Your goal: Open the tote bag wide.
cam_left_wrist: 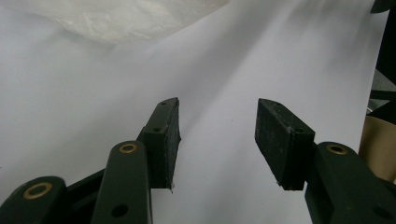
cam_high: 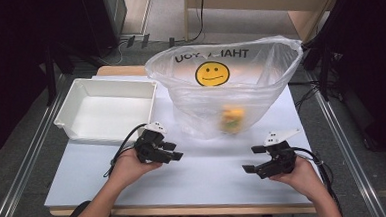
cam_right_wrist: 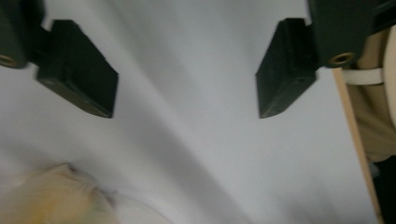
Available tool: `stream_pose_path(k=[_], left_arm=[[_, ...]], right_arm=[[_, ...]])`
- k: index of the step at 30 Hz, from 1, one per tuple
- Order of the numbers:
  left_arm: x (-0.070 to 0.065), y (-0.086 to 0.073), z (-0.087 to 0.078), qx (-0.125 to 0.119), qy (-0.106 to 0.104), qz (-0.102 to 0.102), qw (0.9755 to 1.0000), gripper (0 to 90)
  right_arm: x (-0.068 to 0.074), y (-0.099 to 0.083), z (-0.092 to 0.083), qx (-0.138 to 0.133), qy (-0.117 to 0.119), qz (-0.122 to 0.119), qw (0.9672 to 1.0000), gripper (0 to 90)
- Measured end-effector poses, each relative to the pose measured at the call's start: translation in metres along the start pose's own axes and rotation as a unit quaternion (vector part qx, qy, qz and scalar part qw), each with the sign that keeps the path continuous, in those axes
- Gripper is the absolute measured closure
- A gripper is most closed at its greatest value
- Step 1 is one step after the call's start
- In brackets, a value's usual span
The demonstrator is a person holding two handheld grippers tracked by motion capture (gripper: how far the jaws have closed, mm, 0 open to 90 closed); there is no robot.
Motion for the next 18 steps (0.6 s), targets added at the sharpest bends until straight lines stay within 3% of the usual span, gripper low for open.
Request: stream_pose_path(k=[5, 8, 18], left_arm=[[0.001, 0.001, -0.001, -0.001, 0.001, -0.001, 1.0000, 50.7], [0.004, 0.001, -0.001, 0.000, 0.004, -0.005, 1.0000, 50.8], [0.002, 0.000, -0.003, -0.002, 0.003, -0.001, 1.0000, 53.8]], right_arm=[[0.000, -0.001, 0.001, 0.005, 0.002, -0.003, 1.0000, 29.1], [-0.002, 0.001, -0.004, -0.007, -0.001, -0.005, 1.0000, 34.7], [-0.008, 0.002, -0.011, -0.016, -0.012, 0.011, 0.9997, 43.9]])
Point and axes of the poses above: each handheld gripper's, and its own axes: z roughly forward along the jaws, y roughly out of its top, x roughly to its left, the point moved 4 cm from there along z, roughly forward along the jaws, and after that the axes turned 1 degree about y, right-handed, at the moved point
